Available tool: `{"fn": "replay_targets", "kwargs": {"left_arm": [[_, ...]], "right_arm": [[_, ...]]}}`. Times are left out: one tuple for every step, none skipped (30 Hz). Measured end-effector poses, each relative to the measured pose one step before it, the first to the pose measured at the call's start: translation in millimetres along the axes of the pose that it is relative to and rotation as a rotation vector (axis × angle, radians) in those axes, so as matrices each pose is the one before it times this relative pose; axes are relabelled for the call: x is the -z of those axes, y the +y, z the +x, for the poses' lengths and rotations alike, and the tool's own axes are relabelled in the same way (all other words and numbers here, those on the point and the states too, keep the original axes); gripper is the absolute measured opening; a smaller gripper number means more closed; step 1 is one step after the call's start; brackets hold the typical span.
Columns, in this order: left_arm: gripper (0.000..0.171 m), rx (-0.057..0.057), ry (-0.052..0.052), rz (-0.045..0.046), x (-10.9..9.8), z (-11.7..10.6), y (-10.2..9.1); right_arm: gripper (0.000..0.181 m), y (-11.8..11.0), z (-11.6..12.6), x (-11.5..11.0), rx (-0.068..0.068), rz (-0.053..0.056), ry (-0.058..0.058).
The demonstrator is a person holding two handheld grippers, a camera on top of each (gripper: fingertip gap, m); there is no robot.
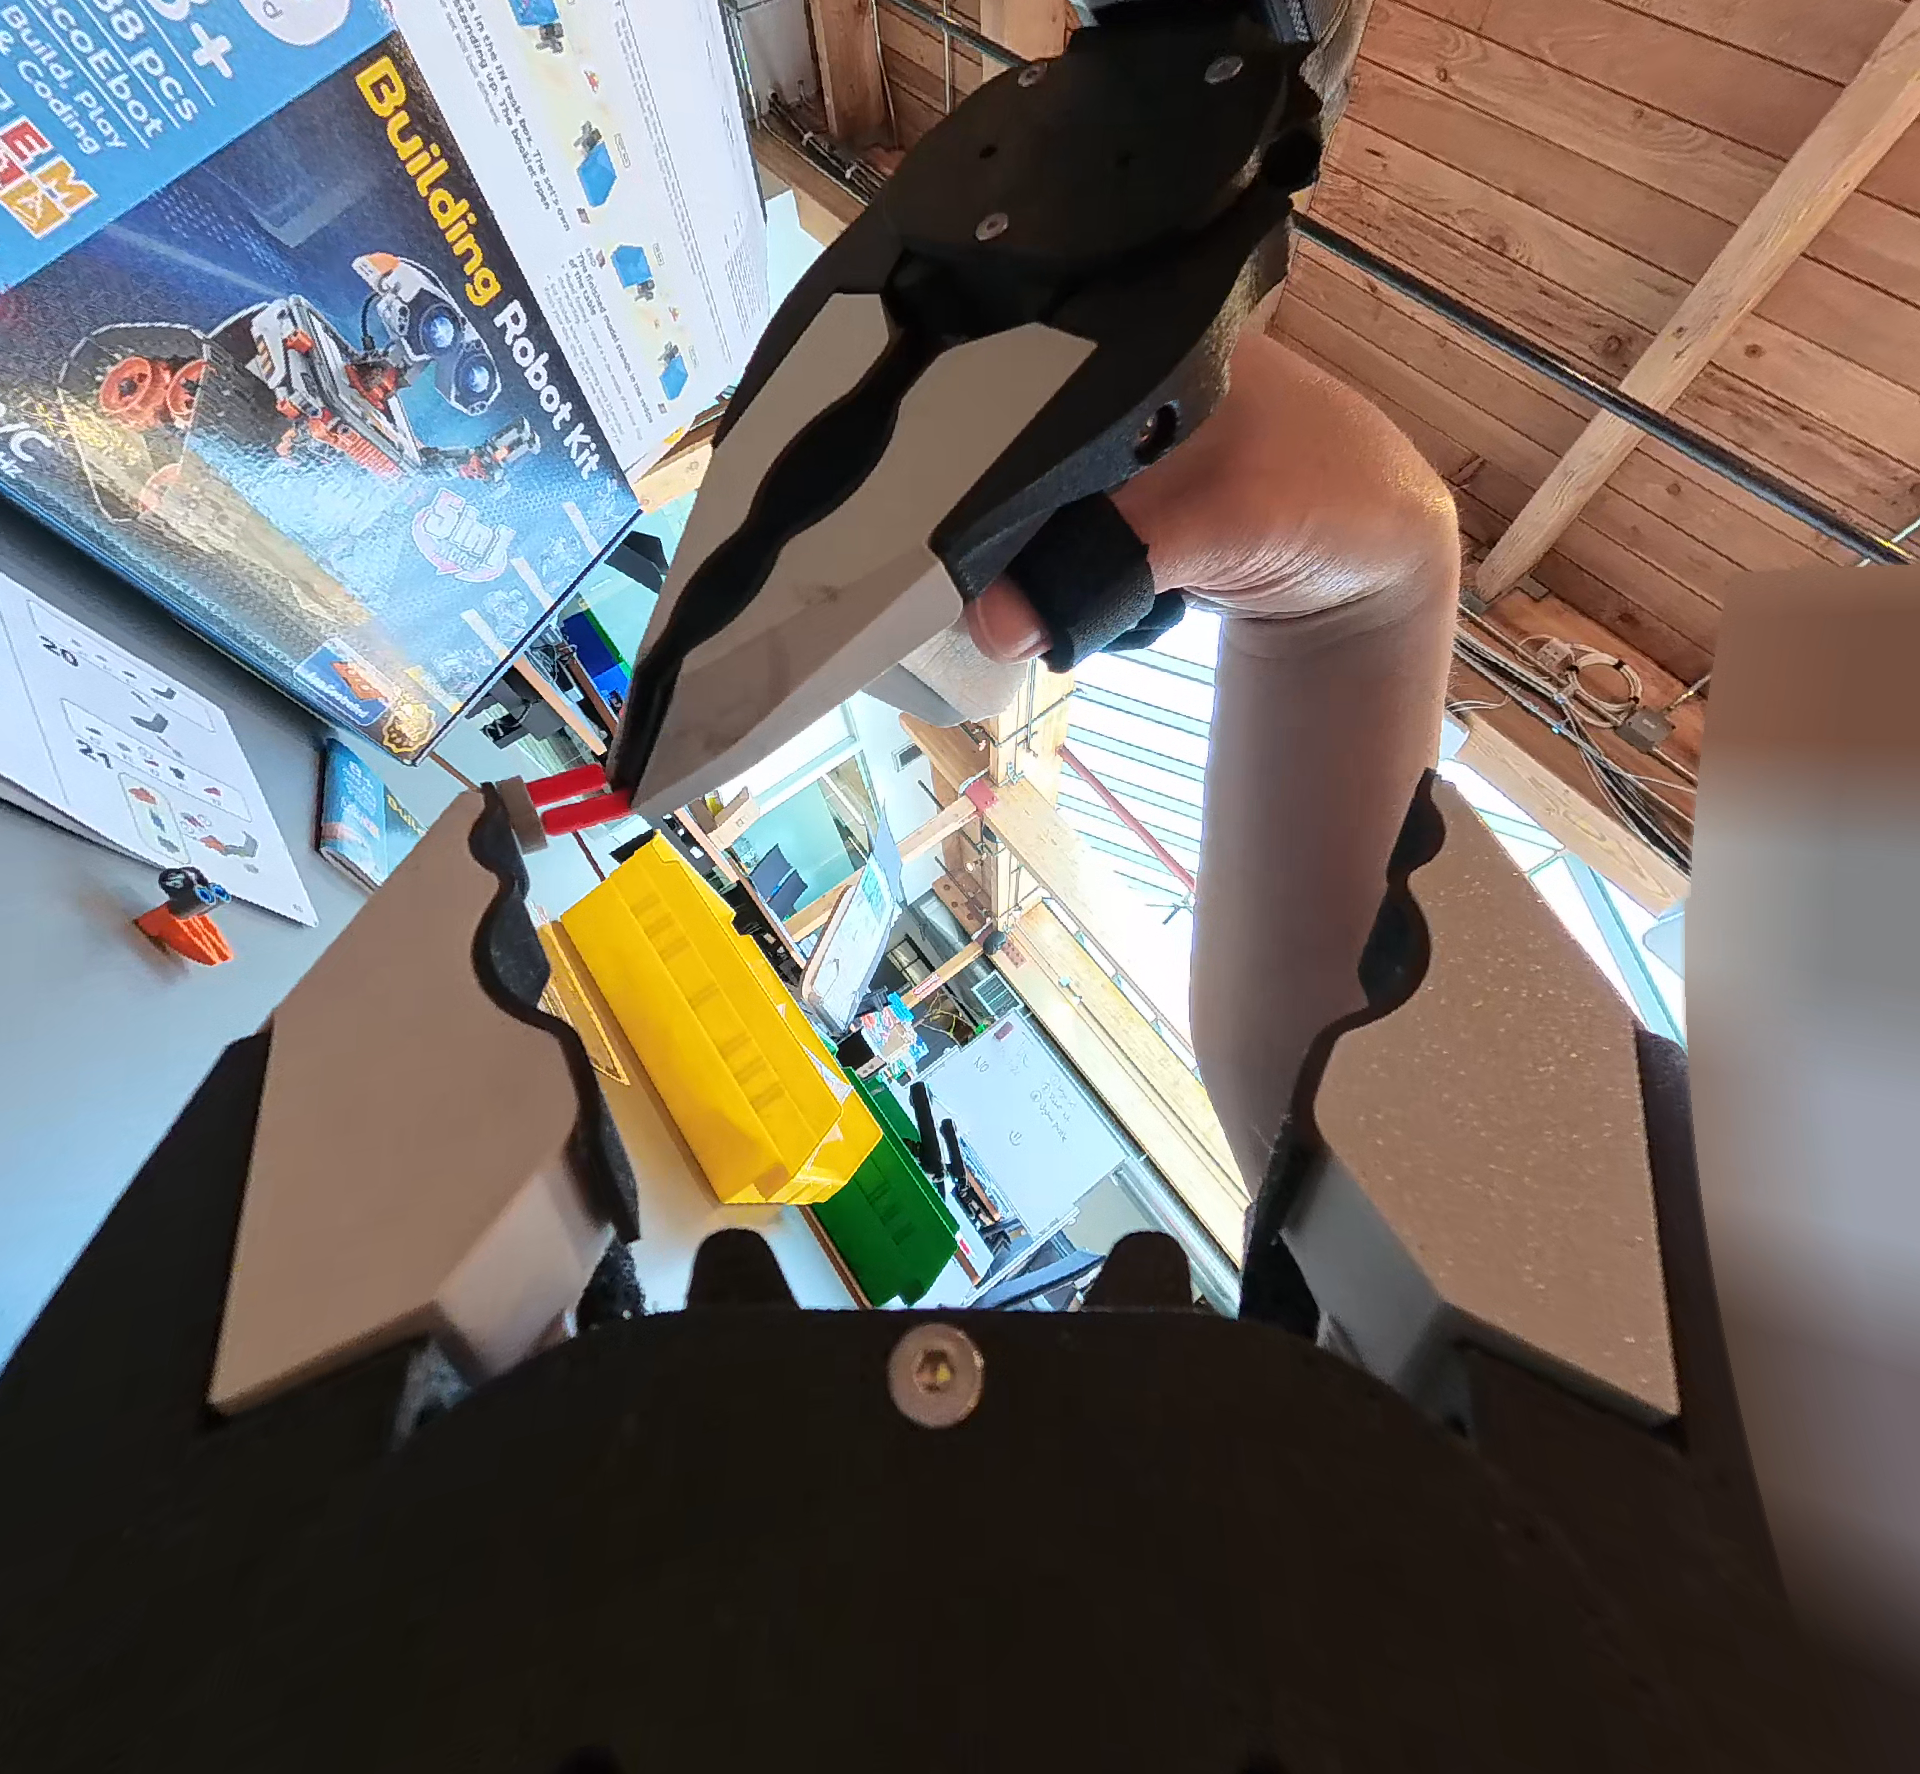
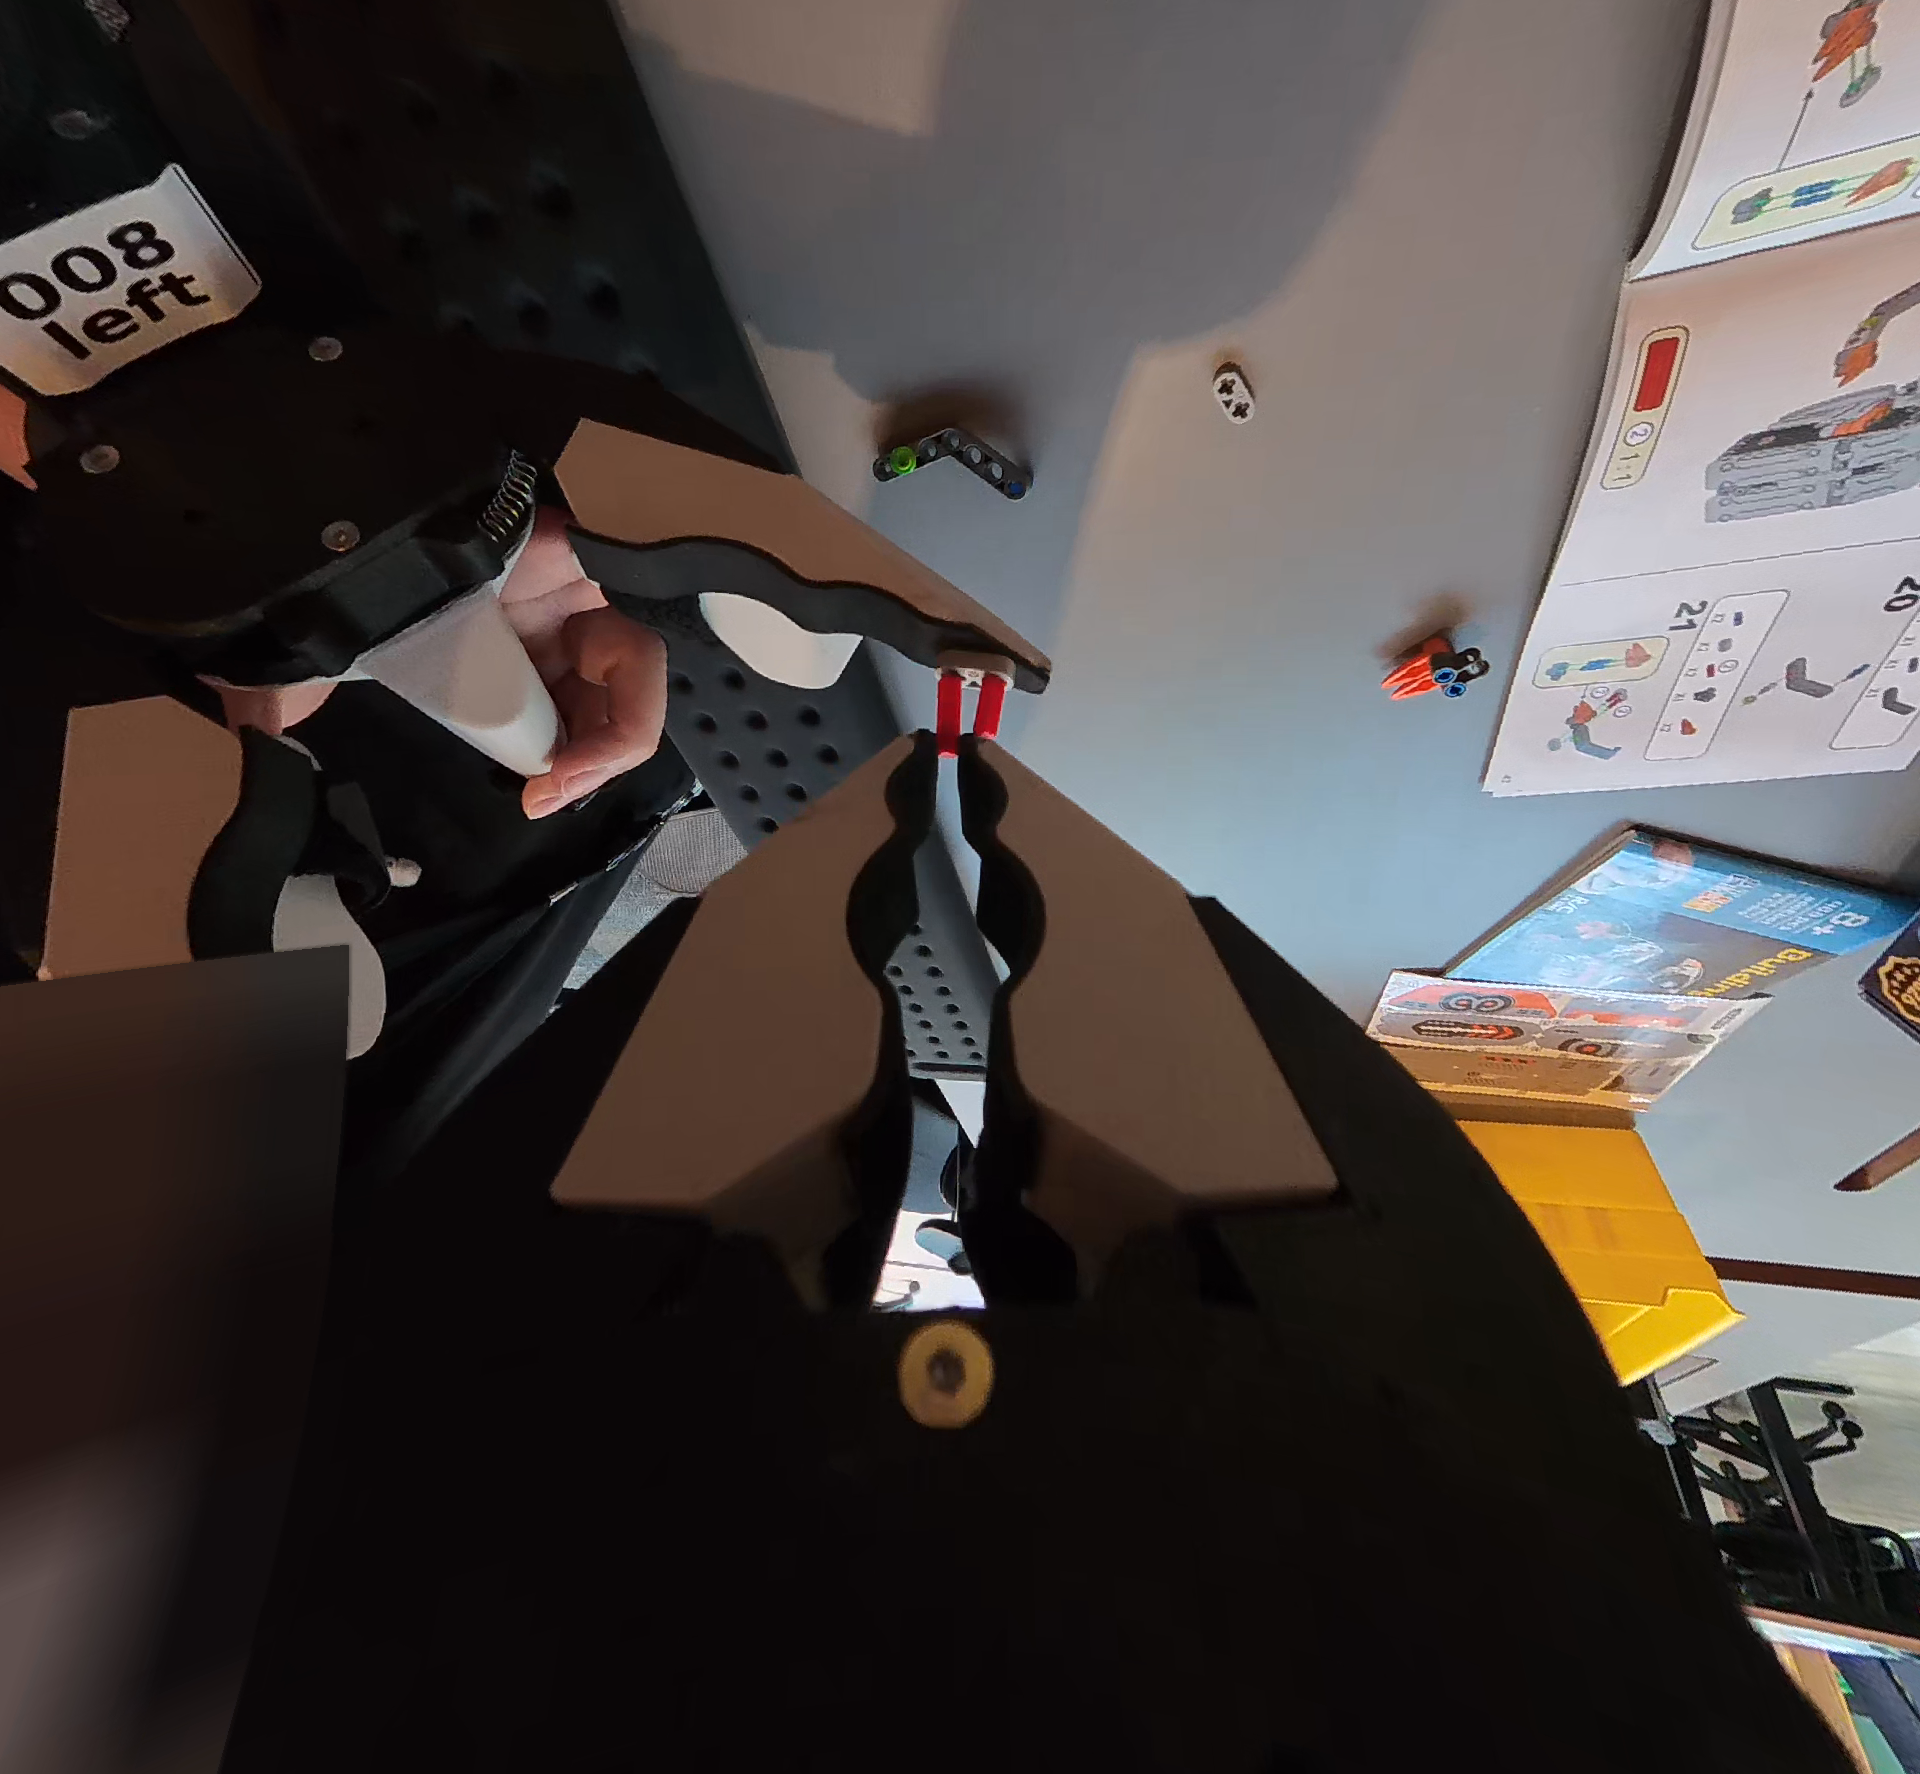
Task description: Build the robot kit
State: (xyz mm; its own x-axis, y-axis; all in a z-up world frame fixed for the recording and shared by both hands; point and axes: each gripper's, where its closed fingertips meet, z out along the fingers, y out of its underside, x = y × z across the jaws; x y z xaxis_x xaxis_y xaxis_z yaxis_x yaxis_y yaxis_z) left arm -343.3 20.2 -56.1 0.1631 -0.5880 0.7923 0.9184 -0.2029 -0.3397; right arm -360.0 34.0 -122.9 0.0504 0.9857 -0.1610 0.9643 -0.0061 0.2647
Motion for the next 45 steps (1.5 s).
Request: {"fn": "replay_targets", "kwargs": {"left_arm": [[0.158,0.0016,-0.0008,-0.00012,-0.08,-0.25,0.14],[0.158,0.0020,-0.0012,0.00098,0.08,-0.36,-0.24],[0.158,0.0005,-0.0001,0.00077,0.08,-0.15,-0.13],[0.158,-0.0001,-0.0014,0.00024,0.07,-0.30,-0.09],[0.158,0.0005,-0.0031,0.00142,-0.08,-0.62,-0.15],[0.158,0.0004,-0.0018,-0.00016,-0.15,-0.35,-0.02],[0.158,0.0000,0.0003,-0.00130,-0.30,-0.16,0.28],[0.158,0.0006,-0.0035,0.00030,-0.24,-0.68,0.02],[0.158,0.0004,-0.0028,0.00161,-0.25,-0.70,-0.22],[0.158,0.0012,-0.0003,-0.00035,-0.23,-0.33,0.13],[0.158,0.0024,-0.0004,-0.00220,-0.26,-0.38,0.34],[0.158,0.0011,-0.0010,0.00072,-0.05,-0.58,-0.12],[0.158,0.0011,0.0003,0.00286,0.03,-0.21,-0.36],[0.158,0.0032,-0.0018,0.00253,-0.02,-0.43,-0.34],[0.158,0.0018,-0.0032,0.00238,0.02,-0.74,-0.41],[0.158,-0.0027,-0.0019,0.00178,-0.03,-0.61,-0.19],[0.158,-0.0032,-0.0016,0.00125,0.04,-0.47,-0.12],[0.158,-0.0018,-0.0031,0.00309,0.03,-0.54,-0.45],[0.158,-0.0003,-0.0025,0.00298,-0.03,-0.47,-0.33],[0.158,-0.0013,-0.0023,-0.00007,-0.06,-0.54,0.12],[0.158,-0.0046,-0.0015,-0.00056,-0.06,-0.63,0.28],[0.158,-0.0054,-0.0005,-0.00175,0.06,-0.56,0.35],[0.158,-0.0040,0.0000,-0.00264,0.07,-0.32,0.44],[0.158,-0.0032,-0.0004,-0.00210,0.16,-0.34,0.42],[0.158,-0.0026,-0.0025,-0.00099,0.04,-0.51,0.23],[0.158,-0.0019,-0.0028,-0.00067,0.11,-0.67,0.25],[0.158,0.0000,-0.0007,-0.00179,-0.02,-0.42,0.26],[0.158,0.0040,-0.0005,-0.00093,-0.08,-0.27,0.07],[0.158,0.0045,0.0004,0.00348,0.17,-0.13,-0.77],[0.158,0.0031,0.0034,0.01123,0.37,0.64,-2.12],[0.158,0.0010,0.0009,0.00791,0.25,0.31,-1.71],[0.158,-0.0010,-0.0032,-0.00237,-0.04,-0.59,-0.16],[0.158,-0.0010,-0.0016,-0.00155,-0.08,-0.43,-0.15],[0.158,0.0025,0.0009,0.00210,0.08,-0.09,-0.68],[0.158,0.0029,0.0003,0.00123,0.01,-0.22,-0.26],[0.158,-0.0017,0.0019,-0.00223,-0.07,-0.08,0.38],[0.158,-0.0028,0.0035,-0.00447,-0.24,0.45,0.94],[0.158,-0.0036,-0.0003,-0.00359,-0.34,-0.11,0.90],[0.158,-0.0075,-0.0015,-0.00306,-0.11,-0.18,0.74],[0.158,-0.0064,0.0001,-0.00159,-0.19,0.10,0.44],[0.158,-0.0036,-0.0005,-0.00320,-0.25,0.16,0.49],[0.158,-0.0016,-0.0013,-0.00059,-0.06,0.02,0.09],[0.158,-0.0003,-0.0005,0.00291,-0.07,0.14,-0.63],[0.158,0.0012,0.0001,0.00052,-0.05,0.16,-0.20],[0.158,0.0010,0.0003,-0.00048,-0.01,-0.12,-0.12]], "right_arm": [[0.004,-0.91,0.04,0.11,0.0003,0.0043,-0.0001],[0.004,-0.21,0.03,-0.19,-0.0010,-0.0004,-0.0003],[0.004,0.68,-0.05,-0.44,-0.0011,-0.0050,-0.0015],[0.004,0.14,0.27,-0.59,-0.0007,-0.0034,0.0013],[0.004,-0.04,0.36,-0.50,-0.0020,-0.0017,0.0021],[0.004,0.48,0.06,-0.61,-0.0024,-0.0056,-0.0010],[0.004,0.18,0.36,-0.34,0.0003,-0.0040,0.0024],[0.003,-0.73,0.54,-0.13,-0.0010,0.0014,0.0036],[0.003,-0.17,0.46,-0.15,-0.0029,-0.0017,0.0030],[0.003,-0.17,0.39,-0.05,-0.0033,-0.0015,0.0022],[0.003,-0.45,0.62,0.01,-0.0042,0.0009,0.0030],[0.003,-0.12,0.39,-0.20,-0.0017,-0.0013,0.0019],[0.003,0.05,0.09,-0.40,0.0001,-0.0023,0.0008],[0.003,-0.41,0.32,-0.49,-0.0002,-0.0004,0.0033],[0.003,-0.54,0.24,-0.45,-0.0023,0.0017,0.0033],[0.003,-0.12,0.03,-0.55,-0.0027,-0.0012,0.0010],[0.003,-0.47,0.22,-0.42,-0.0009,0.0003,0.0024],[0.003,-0.48,0.07,-0.49,-0.0027,0.0010,0.0015],[0.003,-0.15,0.37,-0.47,-0.0017,-0.0018,0.0023],[0.003,-0.28,0.71,-0.27,-0.0028,-0.0012,0.0040],[0.003,-0.38,0.30,-0.43,-0.0021,-0.0006,0.0021],[0.003,-0.19,0.25,-0.28,-0.0003,-0.0017,0.0024],[0.003,-0.07,0.10,-0.22,-0.0013,-0.0017,0.0019],[0.003,-0.44,-0.08,-0.10,-0.0001,0.0000,0.0010],[0.003,-0.87,0.41,0.17,0.0005,0.0035,0.0039],[0.003,-0.80,0.09,0.23,-0.0007,0.0038,0.0015],[0.003,-0.41,0.13,0.22,-0.0020,0.0012,0.0002],[0.003,-0.68,0.03,0.30,0.0002,0.0029,-0.0001],[0.003,-0.20,-0.23,0.01,0.0019,0.0010,-0.0003],[0.003,0.39,-0.21,-0.32,0.0015,-0.0021,-0.0005],[0.003,-0.75,-0.09,-0.03,0.0013,0.0047,0.0019],[0.003,-0.84,0.47,0.17,0.0023,0.0059,0.0056],[0.003,-0.23,0.11,-0.05,0.0008,0.0027,0.0019],[0.003,-0.21,0.13,-0.10,0.0004,0.0015,0.0007],[0.003,-0.19,0.39,0.04,-0.0024,0.0015,0.0012],[0.003,1.07,-0.05,-0.25,-0.0022,-0.0070,-0.0006],[0.003,0.89,0.13,-0.14,0.0013,-0.0068,0.0013],[0.003,-0.12,0.34,0.09,-0.0009,-0.0014,0.0030],[0.003,0.05,0.01,0.24,-0.0015,-0.0024,0.0016],[0.003,0.39,0.00,-0.02,0.0001,-0.0058,0.0019],[0.003,0.32,0.13,0.02,-0.0001,-0.0050,0.0037],[0.003,0.20,0.10,0.03,0.0014,-0.0049,0.0035],[0.003,0.17,-0.02,-0.08,0.0025,-0.0049,0.0034],[0.003,0.05,0.20,0.06,0.0006,-0.0037,0.0040],[0.003,0.12,0.29,-0.13,-0.0002,-0.0039,0.0042]]}}
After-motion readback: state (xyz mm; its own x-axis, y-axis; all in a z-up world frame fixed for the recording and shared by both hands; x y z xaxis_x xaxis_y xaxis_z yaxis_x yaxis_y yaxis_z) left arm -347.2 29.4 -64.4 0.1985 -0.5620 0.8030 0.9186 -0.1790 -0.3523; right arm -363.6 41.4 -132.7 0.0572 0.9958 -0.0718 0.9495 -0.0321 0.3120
